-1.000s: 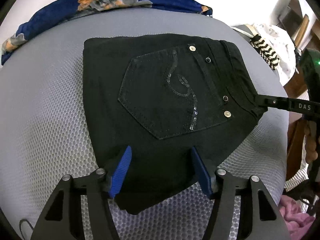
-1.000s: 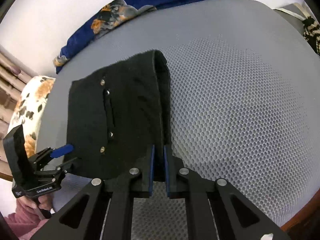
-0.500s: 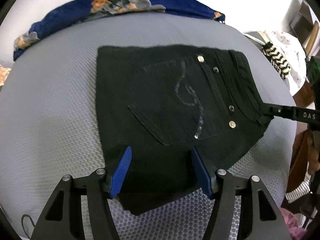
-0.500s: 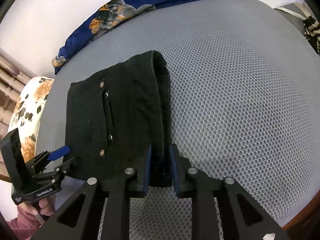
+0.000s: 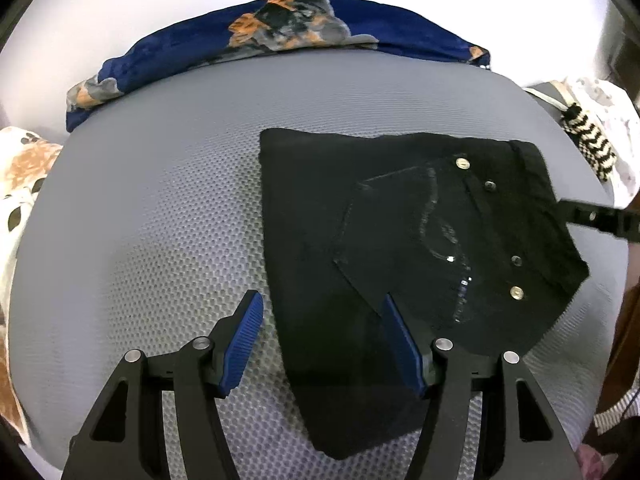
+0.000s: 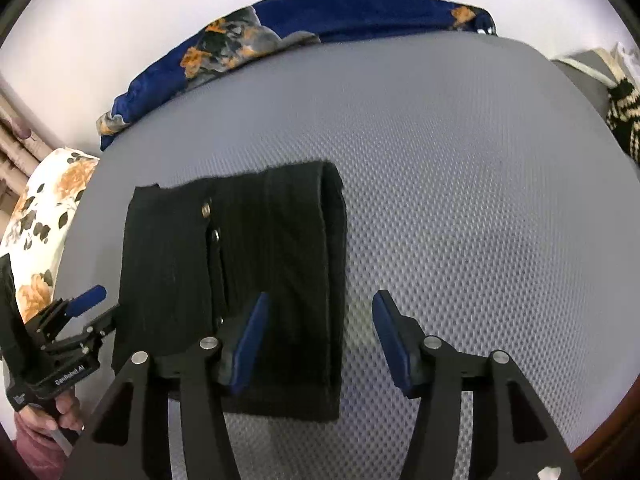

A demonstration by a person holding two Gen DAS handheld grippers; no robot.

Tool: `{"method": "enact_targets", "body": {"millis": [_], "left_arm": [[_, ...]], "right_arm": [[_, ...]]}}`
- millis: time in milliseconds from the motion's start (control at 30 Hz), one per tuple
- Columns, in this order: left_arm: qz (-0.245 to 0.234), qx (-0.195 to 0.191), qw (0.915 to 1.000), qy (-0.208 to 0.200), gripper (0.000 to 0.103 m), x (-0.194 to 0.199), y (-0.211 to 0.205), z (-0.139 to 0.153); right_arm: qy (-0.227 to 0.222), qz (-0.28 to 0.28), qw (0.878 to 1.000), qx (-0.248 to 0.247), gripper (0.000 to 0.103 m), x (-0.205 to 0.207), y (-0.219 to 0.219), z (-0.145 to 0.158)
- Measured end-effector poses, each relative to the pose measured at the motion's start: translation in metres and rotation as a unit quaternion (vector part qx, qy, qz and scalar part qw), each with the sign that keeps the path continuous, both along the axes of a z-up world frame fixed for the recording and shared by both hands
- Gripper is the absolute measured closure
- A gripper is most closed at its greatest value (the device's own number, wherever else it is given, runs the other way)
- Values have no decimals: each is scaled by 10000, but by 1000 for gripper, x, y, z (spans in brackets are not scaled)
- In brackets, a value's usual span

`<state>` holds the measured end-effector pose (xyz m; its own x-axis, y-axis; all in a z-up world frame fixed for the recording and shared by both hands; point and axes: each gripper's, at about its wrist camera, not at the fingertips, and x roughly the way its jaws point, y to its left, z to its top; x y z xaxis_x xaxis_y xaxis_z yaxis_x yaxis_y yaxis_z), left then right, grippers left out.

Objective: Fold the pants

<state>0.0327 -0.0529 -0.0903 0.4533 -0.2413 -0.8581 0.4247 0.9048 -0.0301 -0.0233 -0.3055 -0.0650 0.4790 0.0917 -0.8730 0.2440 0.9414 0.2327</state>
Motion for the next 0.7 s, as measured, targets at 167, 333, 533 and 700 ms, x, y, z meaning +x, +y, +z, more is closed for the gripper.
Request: {"method": "enact_targets", "body": {"millis": [167,333,533,700], "left_arm": [[153,-141,9998,34,40,14,4,0],[99,-837,9964,-7,40,35,8,11],[-108,-1173,9930,-19,40,65,0,12],[16,-702,9959,578,40,90,-8,-22]], "right_arm": [[-151,-7,9997,-208,48,22,-2,4],[-239,-147,9996,-96,48,41,-10,2],[-259,-291,9992,127,46,53,-19,-6],[-135,-364,9992,76,40,56,-26,-21]]}}
